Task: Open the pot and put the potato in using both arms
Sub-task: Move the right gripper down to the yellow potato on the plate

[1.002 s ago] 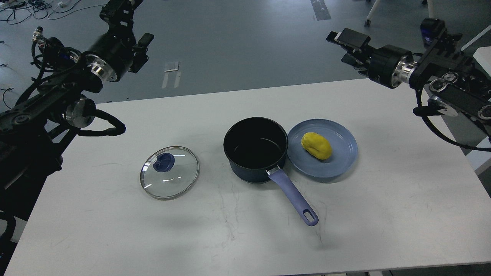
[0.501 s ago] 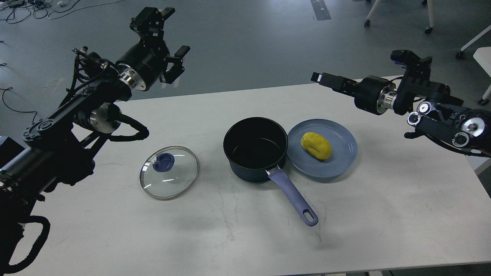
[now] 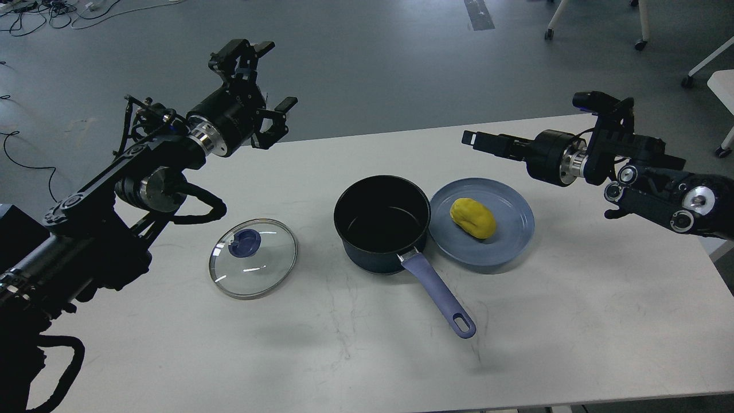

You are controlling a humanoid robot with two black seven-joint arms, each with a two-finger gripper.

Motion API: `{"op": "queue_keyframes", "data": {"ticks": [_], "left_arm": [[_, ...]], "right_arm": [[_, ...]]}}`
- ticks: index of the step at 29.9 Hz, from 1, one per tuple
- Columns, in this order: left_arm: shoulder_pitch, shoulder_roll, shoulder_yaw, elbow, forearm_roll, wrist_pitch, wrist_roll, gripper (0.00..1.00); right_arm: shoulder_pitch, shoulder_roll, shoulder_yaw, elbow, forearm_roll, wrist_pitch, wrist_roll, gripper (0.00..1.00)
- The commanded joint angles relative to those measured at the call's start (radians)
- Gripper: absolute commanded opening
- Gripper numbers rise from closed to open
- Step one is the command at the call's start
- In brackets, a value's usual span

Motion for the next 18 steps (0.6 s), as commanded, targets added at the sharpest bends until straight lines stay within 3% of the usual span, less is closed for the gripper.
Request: {"op": "queue_keyframes", "data": {"ticks": [1,18], "left_arm": [[0.012,0.008,-0.001,-0.004,0.002,-0.013,0.009,0.98],[0.026,0.045,-0.001,-0.010,0.004,-0.048,0.012,0.98]], "right_arm": [[0.006,0.015,-0.021,-0.017,-0.002,0.000,0.000,1.00],[0.001,0.064,-0.073,-0.049,-0.126,-0.006,0.001,1.00]]}}
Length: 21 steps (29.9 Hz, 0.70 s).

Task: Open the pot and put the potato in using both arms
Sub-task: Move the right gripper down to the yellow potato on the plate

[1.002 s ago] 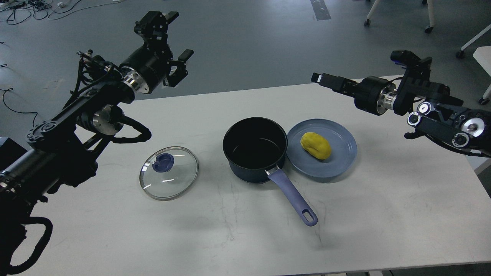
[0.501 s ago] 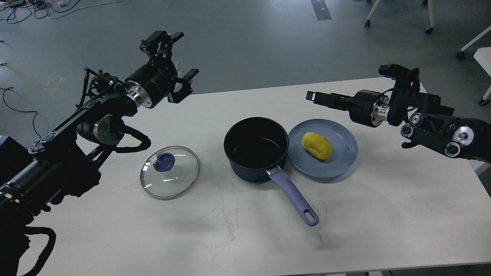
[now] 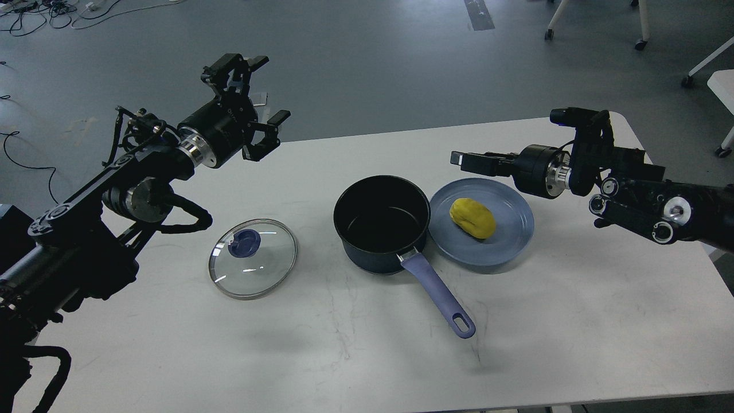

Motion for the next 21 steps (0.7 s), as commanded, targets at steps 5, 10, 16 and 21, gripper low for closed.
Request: {"op": "queue_keyframes", "data": {"ticks": [5,10,16,21], "left_arm": [[0.003,0.003,0.000,-0.001,0.002,0.000,-0.003,0.98],[0.009,0.003,0.000,-0.001,0.002,0.000,-0.014,0.98],[0.008,0.008,-0.011,-0.012,0.002,0.000,-0.015,0.98],[0.009,0.029,-0.011,-0.035,0.002,0.000,-0.015,0.98]], "right_arm": [[0.007,0.031,-0.084,-0.006,-0.028,-0.013,0.001,1.00],[0.017,0.031,-0.175,-0.006,-0.094,-0.015,0.043,1.00],[0.026,0.029,-0.212,-0.020,-0.128,-0.015,0.060,1.00],[0.023,0.064,-0.224,-0.072,-0.154,-0.015,0.060,0.99]]}}
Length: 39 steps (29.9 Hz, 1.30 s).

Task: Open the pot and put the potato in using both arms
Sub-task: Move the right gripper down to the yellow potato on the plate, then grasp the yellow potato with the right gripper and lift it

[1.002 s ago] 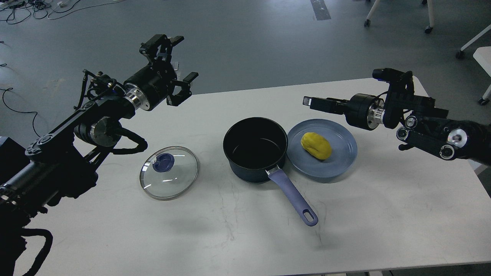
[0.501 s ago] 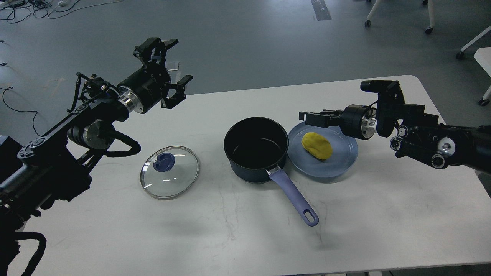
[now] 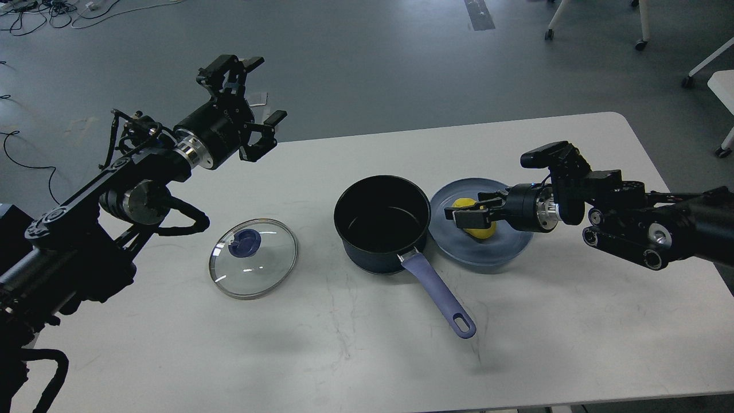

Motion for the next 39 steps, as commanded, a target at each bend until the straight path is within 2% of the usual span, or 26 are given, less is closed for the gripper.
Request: {"op": "queue_keyframes", "data": {"ticks": [1,9,10,11,13,14,16,19,20,22,32,37,39], "left_arm": [[0.001,0.010,0.000,-0.008,0.000,0.002,0.000,0.98],[0.002,0.036,0.000,-0.009,0.000,0.000,-0.002,0.98],[0.002,0.039,0.000,-0.009,0.000,0.000,-0.002,0.98],[0.002,0.041,0.000,-0.009,0.000,0.000,-0.002,0.98],[0.002,0.042,0.000,-0.009,0.000,0.000,-0.002,0.98],[0.002,0.047,0.000,-0.009,0.000,0.000,-0.002,0.98],[0.004,0.051,0.000,-0.009,0.000,0.000,-0.003,0.98],[0.004,0.051,0.000,-0.009,0.000,0.000,-0.003,0.98],[0.005,0.051,0.000,-0.009,0.000,0.002,-0.003,0.98],[0.007,0.051,0.000,-0.009,0.002,0.002,-0.003,0.98],[0.007,0.051,0.000,-0.009,0.005,0.002,-0.003,0.98],[0.007,0.051,0.000,-0.009,0.006,0.002,-0.006,0.98],[0.007,0.051,0.000,-0.009,0.008,0.002,-0.017,0.98]], "right_arm": [[0.000,0.031,-0.017,-0.033,-0.025,0.000,0.000,0.99],[0.003,0.071,-0.067,-0.065,-0.036,0.000,0.006,0.95],[0.004,0.079,-0.076,-0.079,-0.036,0.000,0.015,0.91],[0.004,0.088,-0.081,-0.088,-0.039,-0.001,0.026,0.77],[0.006,0.091,-0.083,-0.091,-0.056,-0.004,0.039,0.59],[0.015,0.091,-0.083,-0.096,-0.090,-0.004,0.048,0.44],[0.021,0.091,-0.083,-0.110,-0.125,-0.006,0.054,0.34],[0.036,0.091,-0.081,-0.113,-0.130,-0.006,0.054,0.31],[0.041,0.091,-0.081,-0.113,-0.130,-0.006,0.054,0.16],[0.052,0.092,-0.081,-0.111,-0.130,-0.006,0.054,0.00],[0.145,0.030,-0.069,-0.084,-0.127,-0.009,0.055,0.00],[0.222,0.014,-0.055,-0.070,-0.121,-0.148,0.045,0.00],[0.242,0.022,-0.057,-0.072,-0.121,-0.173,0.040,0.00]]}}
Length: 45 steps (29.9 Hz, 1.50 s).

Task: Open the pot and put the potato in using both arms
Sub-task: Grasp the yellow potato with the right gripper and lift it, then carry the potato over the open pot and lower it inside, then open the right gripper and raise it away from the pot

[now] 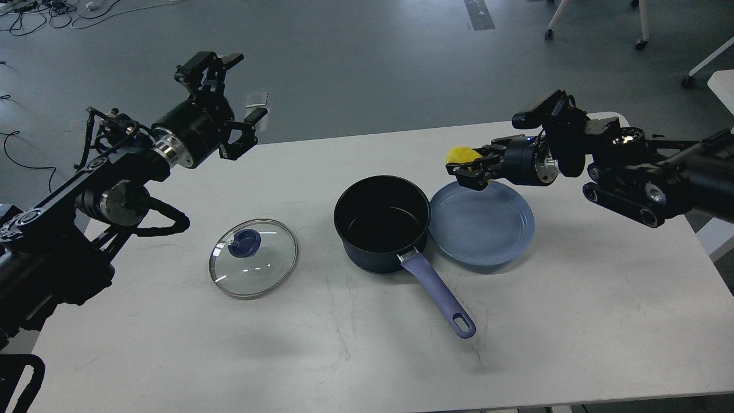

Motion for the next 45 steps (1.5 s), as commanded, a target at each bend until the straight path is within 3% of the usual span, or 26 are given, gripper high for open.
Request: {"op": "queue_keyframes", "data": {"ticks": [1,15,21,23,37,41,45], "left_arm": [[-0.001,0.000,0.002,0.000,0.004,0.000,-0.018,0.98],[-0.001,0.000,0.002,0.000,0.005,0.001,-0.023,0.98],[0.001,0.003,0.002,0.000,0.005,0.001,-0.024,0.98],[0.001,0.004,0.000,0.000,0.005,0.000,-0.024,0.98],[0.001,0.000,0.000,0.000,0.004,0.001,-0.024,0.98],[0.001,0.000,0.000,0.000,0.004,0.001,-0.024,0.98],[0.009,0.000,0.000,0.000,0.000,0.001,-0.032,0.98]], "right_arm": [[0.052,0.016,0.002,0.001,0.001,-0.065,-0.012,0.00],[0.061,0.283,-0.099,-0.044,-0.001,-0.066,-0.014,0.00],[0.023,0.338,-0.133,-0.083,-0.001,-0.060,-0.014,0.00],[0.012,0.338,-0.133,-0.085,0.011,-0.063,-0.009,1.00],[0.017,0.329,-0.104,-0.084,0.230,-0.072,-0.009,1.00],[0.014,0.304,-0.005,-0.080,0.307,-0.071,-0.011,1.00],[0.005,0.271,0.182,-0.007,0.590,-0.071,-0.017,1.00]]}}
